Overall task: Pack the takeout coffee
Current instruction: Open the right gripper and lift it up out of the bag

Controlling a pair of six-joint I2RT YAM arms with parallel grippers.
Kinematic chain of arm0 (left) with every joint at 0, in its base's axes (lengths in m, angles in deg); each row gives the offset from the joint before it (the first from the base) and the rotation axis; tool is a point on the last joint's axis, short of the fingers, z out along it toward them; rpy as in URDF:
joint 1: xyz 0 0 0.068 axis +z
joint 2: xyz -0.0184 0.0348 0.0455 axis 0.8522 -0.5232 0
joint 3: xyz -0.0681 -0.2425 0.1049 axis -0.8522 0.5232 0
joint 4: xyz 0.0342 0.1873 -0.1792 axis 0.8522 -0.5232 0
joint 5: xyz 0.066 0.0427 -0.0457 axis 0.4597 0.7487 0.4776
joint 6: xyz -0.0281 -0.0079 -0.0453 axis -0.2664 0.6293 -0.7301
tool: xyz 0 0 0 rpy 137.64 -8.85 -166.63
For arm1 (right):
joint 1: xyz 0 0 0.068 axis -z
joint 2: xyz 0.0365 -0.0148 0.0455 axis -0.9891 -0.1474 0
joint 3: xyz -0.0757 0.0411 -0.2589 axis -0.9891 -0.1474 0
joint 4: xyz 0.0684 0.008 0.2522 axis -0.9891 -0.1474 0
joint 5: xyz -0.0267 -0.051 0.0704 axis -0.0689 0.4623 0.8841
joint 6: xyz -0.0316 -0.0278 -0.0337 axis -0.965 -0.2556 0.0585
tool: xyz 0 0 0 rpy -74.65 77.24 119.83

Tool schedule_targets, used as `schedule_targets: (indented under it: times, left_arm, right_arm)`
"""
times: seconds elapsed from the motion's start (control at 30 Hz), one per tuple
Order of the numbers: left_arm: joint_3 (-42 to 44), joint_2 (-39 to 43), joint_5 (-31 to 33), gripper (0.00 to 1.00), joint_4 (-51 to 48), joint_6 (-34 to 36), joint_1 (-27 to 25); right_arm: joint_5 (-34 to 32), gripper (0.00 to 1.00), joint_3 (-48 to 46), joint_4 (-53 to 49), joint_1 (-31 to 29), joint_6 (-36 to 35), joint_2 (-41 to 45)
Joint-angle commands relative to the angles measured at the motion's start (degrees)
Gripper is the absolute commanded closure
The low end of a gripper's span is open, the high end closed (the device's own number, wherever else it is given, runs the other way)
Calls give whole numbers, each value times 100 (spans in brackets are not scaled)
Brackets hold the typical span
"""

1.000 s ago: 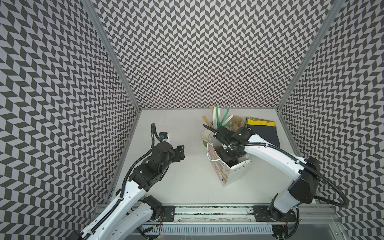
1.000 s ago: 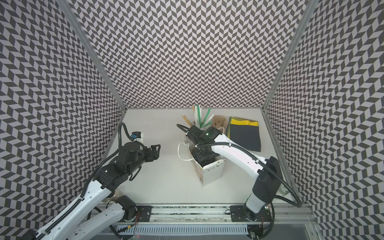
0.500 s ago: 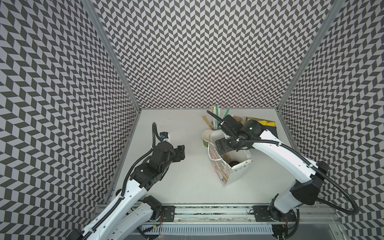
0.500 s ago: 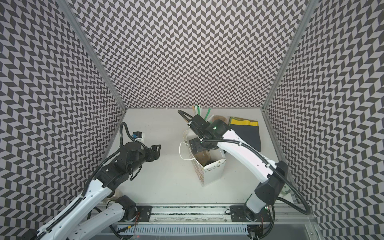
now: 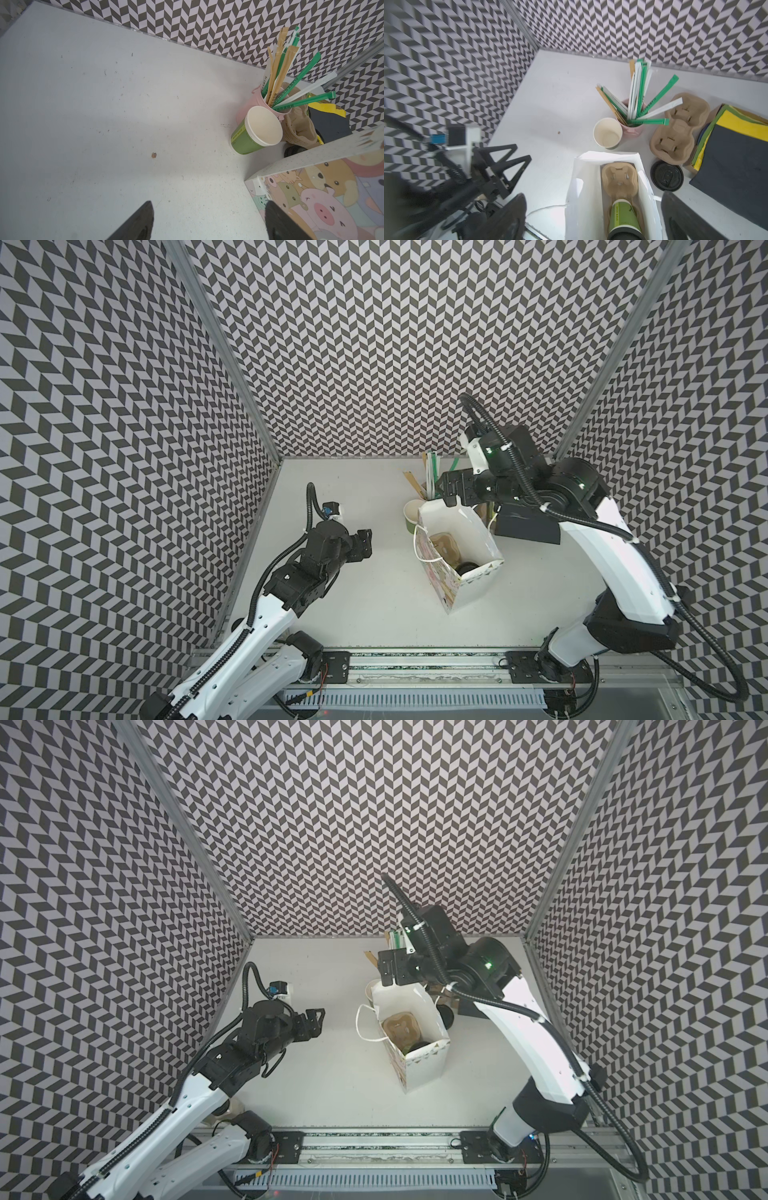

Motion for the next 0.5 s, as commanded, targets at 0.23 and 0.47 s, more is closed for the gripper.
schedule_targets:
  times: [0.23,0.47]
  left_arm:
    - [-1435,-1685,-1915,16,1637,-166,331]
    - [-2841,-3221,-2023,20,1381,-384,319]
  right_arm:
    - [-192,6,-690,974,16,-235,419]
    - [-527,7,-1052,930,16,-242,836]
